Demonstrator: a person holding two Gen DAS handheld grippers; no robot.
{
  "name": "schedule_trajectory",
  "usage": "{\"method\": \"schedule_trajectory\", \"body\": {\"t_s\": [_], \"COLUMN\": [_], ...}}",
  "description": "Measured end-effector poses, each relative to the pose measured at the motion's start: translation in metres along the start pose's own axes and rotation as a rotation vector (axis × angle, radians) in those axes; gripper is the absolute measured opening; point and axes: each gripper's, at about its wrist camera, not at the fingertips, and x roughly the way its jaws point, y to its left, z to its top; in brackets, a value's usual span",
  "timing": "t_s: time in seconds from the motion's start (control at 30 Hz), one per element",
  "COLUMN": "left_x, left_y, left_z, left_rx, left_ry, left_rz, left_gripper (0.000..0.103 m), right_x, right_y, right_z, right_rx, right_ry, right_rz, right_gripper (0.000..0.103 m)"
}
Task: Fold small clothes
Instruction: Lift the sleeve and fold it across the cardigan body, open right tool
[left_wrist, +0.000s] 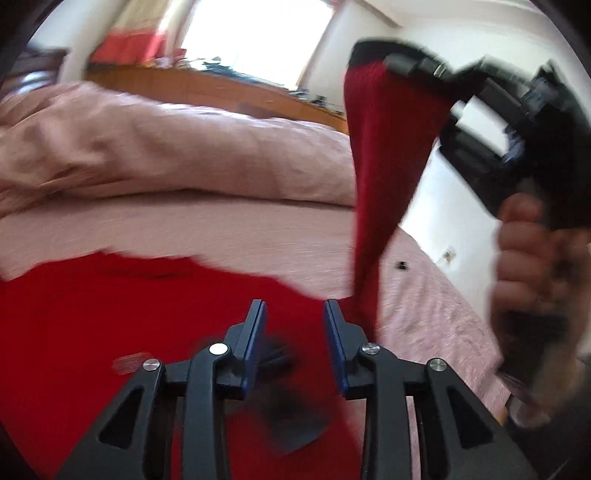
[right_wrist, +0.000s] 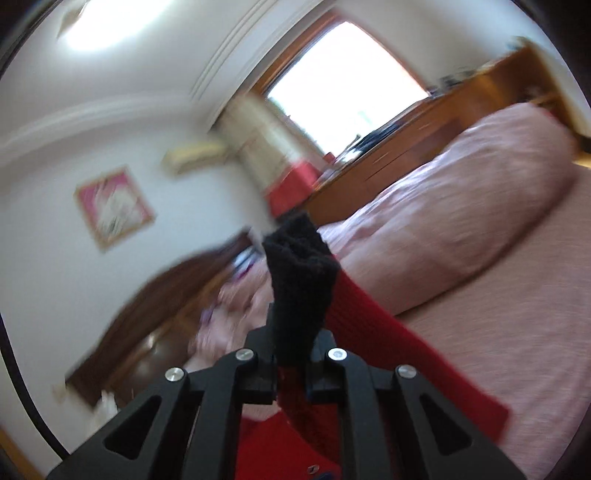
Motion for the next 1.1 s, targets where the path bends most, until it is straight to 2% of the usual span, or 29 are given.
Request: {"method": "schedule_trajectory", "body": {"t_s": [0.07,0.17,0.23,0.3,0.33,0.37,0.4,0.5,0.57,0.67,0.73,0.8,0.87,0.93,0.97,1.0,1.03,1.1], "left_x": [-0.037,-0.073,-0.074,-0.071,-0.072,-0.074,-0.072,-0.056,-0.043,-0.036,-0.033,-0.033,-0.033,-0.031,-0.03,-0.03,-0.032,-0.03], "left_y": [0.052,0.139,0.184,0.214,0.226,0.231,0.232,0.236,0.236,0.246,0.25,0.25,0.249,0.251,0.252,0.253,0.254,0.253], "left_z": [-0.002,-0.006,-0.009,-0.018,-0.024,-0.028,-0.03,-0.021,-0.013,-0.014,-0.016,-0.019,-0.02,-0.018,-0.018,-0.018,-0.017,-0.016], "left_rx": [-0.031,-0.076,-0.139,-0.187,-0.205,-0.212,-0.22,-0.212,-0.197,-0.226,-0.249,-0.248,-0.236,-0.24,-0.246,-0.255,-0.273,-0.292], "left_ry": [-0.005,0.006,0.032,0.067,0.06,0.044,0.035,0.048,0.042,0.074,0.089,0.095,0.102,0.107,0.114,0.115,0.105,0.118], "left_rz": [0.056,0.152,0.194,0.229,0.222,0.219,0.228,0.222,0.291,0.331,0.306,0.311,0.323,0.319,0.317,0.311,0.294,0.269], "left_gripper": [0.041,0.047,0.047,0.047,0.047,0.047,0.047,0.047,0.047,0.047,0.047,0.047,0.047,0.047,0.047,0.048,0.048,0.048], "right_x": [0.056,0.135,0.186,0.236,0.246,0.251,0.251,0.246,0.247,0.239,0.248,0.255,0.265,0.27,0.269,0.266,0.26,0.246], "right_y": [0.025,0.044,0.048,0.048,0.049,0.049,0.054,0.059,0.071,0.084,0.081,0.074,0.071,0.071,0.071,0.072,0.075,0.079], "right_z": [-0.03,-0.102,-0.168,-0.237,-0.257,-0.272,-0.276,-0.263,-0.25,-0.237,-0.24,-0.248,-0.262,-0.273,-0.275,-0.274,-0.269,-0.263], "right_rx": [-0.056,-0.107,-0.155,-0.235,-0.257,-0.265,-0.276,-0.297,-0.33,-0.366,-0.357,-0.317,-0.313,-0.312,-0.307,-0.293,-0.275,-0.281], "right_ry": [0.112,0.305,0.457,0.639,0.677,0.687,0.662,0.609,0.568,0.507,0.507,0.561,0.606,0.65,0.645,0.635,0.618,0.59], "right_rz": [0.03,0.02,-0.069,-0.212,-0.243,-0.241,-0.24,-0.251,-0.249,-0.252,-0.286,-0.277,-0.271,-0.269,-0.263,-0.243,-0.223,-0.24], "right_gripper": [0.01,0.01,0.01,0.01,0.01,0.01,0.01,0.01,0.01,0.01,0.01,0.01,0.015,0.028,0.034,0.047,0.054,0.061]}}
